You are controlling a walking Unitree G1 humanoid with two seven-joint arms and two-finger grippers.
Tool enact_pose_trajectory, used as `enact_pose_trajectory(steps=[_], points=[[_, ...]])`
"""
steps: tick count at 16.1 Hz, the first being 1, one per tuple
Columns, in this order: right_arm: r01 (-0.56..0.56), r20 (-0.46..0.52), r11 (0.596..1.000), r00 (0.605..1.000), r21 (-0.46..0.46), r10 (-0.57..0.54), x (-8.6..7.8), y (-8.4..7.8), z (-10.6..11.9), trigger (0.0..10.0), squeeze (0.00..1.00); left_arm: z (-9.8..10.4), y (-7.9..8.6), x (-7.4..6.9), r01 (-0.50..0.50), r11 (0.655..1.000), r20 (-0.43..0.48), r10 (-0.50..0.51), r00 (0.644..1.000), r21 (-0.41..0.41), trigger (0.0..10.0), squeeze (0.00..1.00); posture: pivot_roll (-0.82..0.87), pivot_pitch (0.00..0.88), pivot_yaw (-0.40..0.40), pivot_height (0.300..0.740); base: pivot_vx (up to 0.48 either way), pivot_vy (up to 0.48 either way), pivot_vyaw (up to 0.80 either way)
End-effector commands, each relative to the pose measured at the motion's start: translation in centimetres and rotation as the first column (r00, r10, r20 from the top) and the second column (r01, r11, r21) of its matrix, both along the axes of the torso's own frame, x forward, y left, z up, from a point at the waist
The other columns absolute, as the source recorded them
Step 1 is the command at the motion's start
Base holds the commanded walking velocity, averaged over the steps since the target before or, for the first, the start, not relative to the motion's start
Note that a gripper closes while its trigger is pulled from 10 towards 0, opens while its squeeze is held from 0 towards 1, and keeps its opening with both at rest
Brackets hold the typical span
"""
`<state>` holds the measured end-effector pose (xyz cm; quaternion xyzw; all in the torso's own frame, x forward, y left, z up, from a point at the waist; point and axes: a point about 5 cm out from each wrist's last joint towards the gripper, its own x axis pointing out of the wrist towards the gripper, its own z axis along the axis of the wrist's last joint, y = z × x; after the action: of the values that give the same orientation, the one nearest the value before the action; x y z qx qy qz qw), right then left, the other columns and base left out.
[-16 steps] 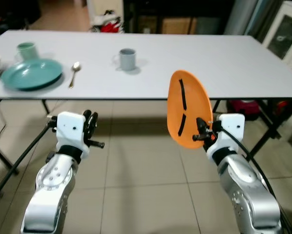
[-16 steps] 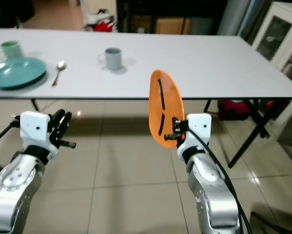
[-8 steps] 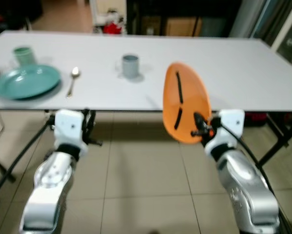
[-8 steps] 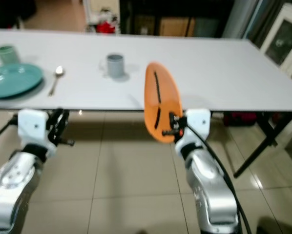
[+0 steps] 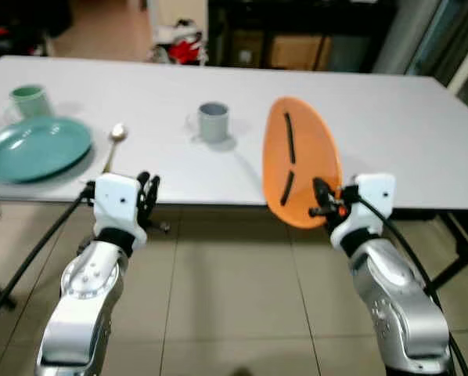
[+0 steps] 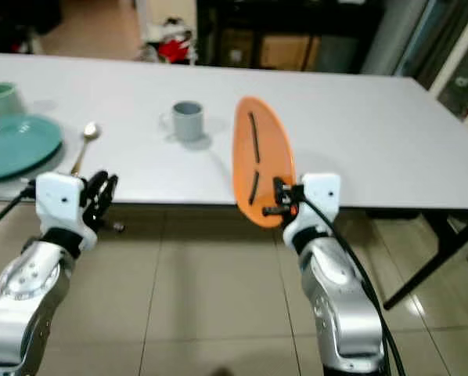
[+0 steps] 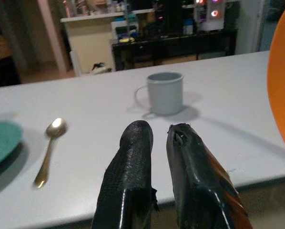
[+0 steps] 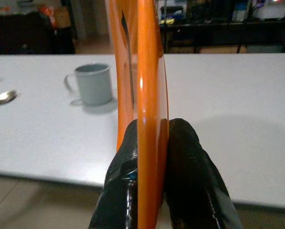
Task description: Setting the table
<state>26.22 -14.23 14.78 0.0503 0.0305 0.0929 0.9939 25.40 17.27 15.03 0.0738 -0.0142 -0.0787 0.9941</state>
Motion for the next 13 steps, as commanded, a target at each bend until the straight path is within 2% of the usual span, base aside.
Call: enact_pose_trajectory(steps=[1,4,10,12,13], points=[[0.023,0.045,1.0,0.999,0.001,-0.023,0.25,-0.68,0.82,10.0,0.0,0.32,-0.68,0.16,0.026,1.0,0.014,-0.026,1.0,0.0,10.0,0.0,0.07,0.0,-0.018,0.74,0.416,0.0,0.0],[0.017,0.049,1.0,0.999,0.005,-0.017,0.39,-0.31,0.89,10.0,0.0,0.28,-0.52,0.04,0.033,0.999,0.008,-0.033,0.999,0.015,10.0,0.0,0.07,0.0,-0.01,0.74,0.412,0.0,0.0],[0.031,0.054,0.999,0.998,0.006,-0.032,0.37,-0.7,1.06,10.0,0.0,0.2,-0.9,0.12,0.05,0.999,0.005,-0.051,0.999,0.014,10.0,0.0,0.06,0.0,-0.002,0.74,0.403,0.0,0.0],[0.045,0.045,0.998,0.998,0.054,-0.047,0.45,-0.92,1.23,10.0,0.0,0.29,-0.93,0.22,0.052,0.999,0.007,-0.052,0.999,0.003,10.0,0.0,0.05,0.0,0.004,0.74,0.148,0.0,0.0],[0.06,0.026,0.992,0.998,0.112,-0.063,0.58,-1.2,1.29,10.0,0.0,0.38,-1.02,0.2,0.07,0.998,0.007,-0.07,0.998,-0.006,10.0,0.0,0.05,0.0,0.006,0.74,0.0,0.0,0.0]])
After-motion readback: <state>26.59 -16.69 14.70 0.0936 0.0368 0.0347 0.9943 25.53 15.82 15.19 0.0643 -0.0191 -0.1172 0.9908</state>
